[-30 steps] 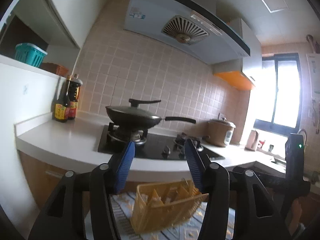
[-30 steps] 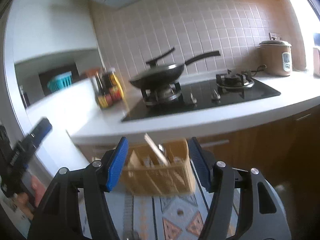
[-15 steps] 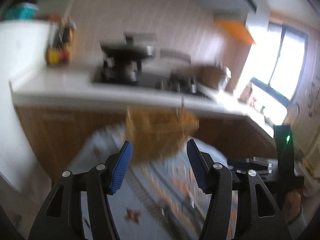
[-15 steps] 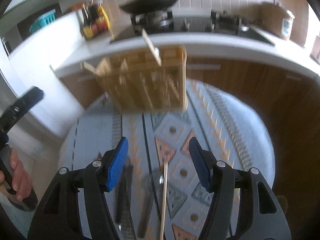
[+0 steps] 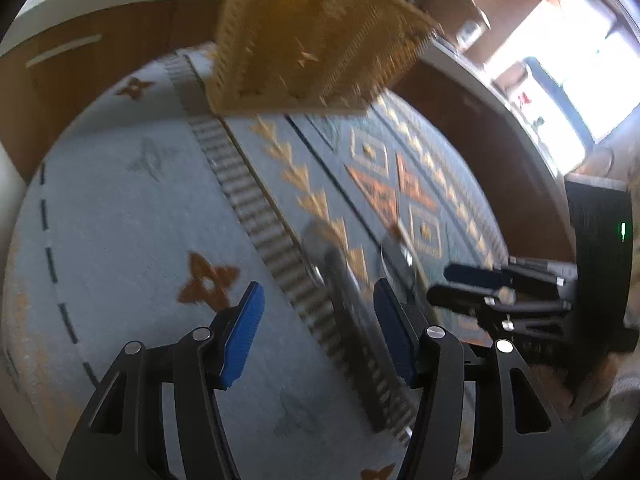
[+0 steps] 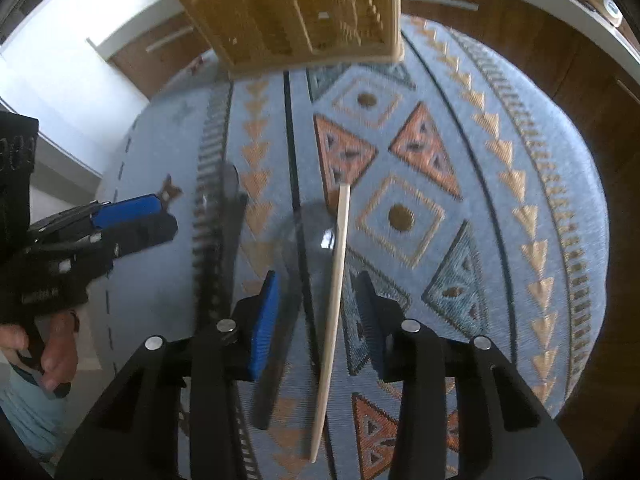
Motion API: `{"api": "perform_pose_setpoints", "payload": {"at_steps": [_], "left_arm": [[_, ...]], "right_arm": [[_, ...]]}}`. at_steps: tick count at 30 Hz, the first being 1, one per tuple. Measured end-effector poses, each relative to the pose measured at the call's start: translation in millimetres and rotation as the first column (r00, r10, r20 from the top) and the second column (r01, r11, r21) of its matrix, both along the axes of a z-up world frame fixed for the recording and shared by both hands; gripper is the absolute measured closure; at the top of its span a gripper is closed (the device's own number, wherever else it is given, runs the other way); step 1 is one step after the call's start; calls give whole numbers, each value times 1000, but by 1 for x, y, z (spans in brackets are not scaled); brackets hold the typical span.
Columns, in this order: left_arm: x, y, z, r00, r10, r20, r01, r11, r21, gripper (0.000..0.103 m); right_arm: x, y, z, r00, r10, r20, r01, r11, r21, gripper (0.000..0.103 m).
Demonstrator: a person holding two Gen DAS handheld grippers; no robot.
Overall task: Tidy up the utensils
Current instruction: 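Lower the left tool to a clear spoon while the right tool lowers to a chopstick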
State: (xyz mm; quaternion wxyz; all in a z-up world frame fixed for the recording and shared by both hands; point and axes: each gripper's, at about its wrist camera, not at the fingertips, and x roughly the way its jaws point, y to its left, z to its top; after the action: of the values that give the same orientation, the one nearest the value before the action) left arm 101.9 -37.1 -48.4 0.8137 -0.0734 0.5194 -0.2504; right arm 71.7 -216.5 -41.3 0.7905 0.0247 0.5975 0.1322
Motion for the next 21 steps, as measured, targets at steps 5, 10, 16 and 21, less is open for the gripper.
{"api": "perform_pose_setpoints", "payload": {"at_steps": [5,10,16,21], "left_arm": [[-20,-27,-8,992,-78,101,59,982,182,48],[-22,-41,-15,987,-111,112,83,969,233,48],[-25,-47,-15,981,-143,131,98,949,300,55],[-22,-47,-14,985,-126,122,82,947,312,57]], "right_arm": [[-2,-3,-11,1000,11,3,-11,1000,7,72],[-7,0,-10,999,33,25,-32,999,-23,74],[-10,2,-12,998,49,42,-48,998,-27,74],[-13,5,-12,996,60,61,-57,997,-51,74]]}}
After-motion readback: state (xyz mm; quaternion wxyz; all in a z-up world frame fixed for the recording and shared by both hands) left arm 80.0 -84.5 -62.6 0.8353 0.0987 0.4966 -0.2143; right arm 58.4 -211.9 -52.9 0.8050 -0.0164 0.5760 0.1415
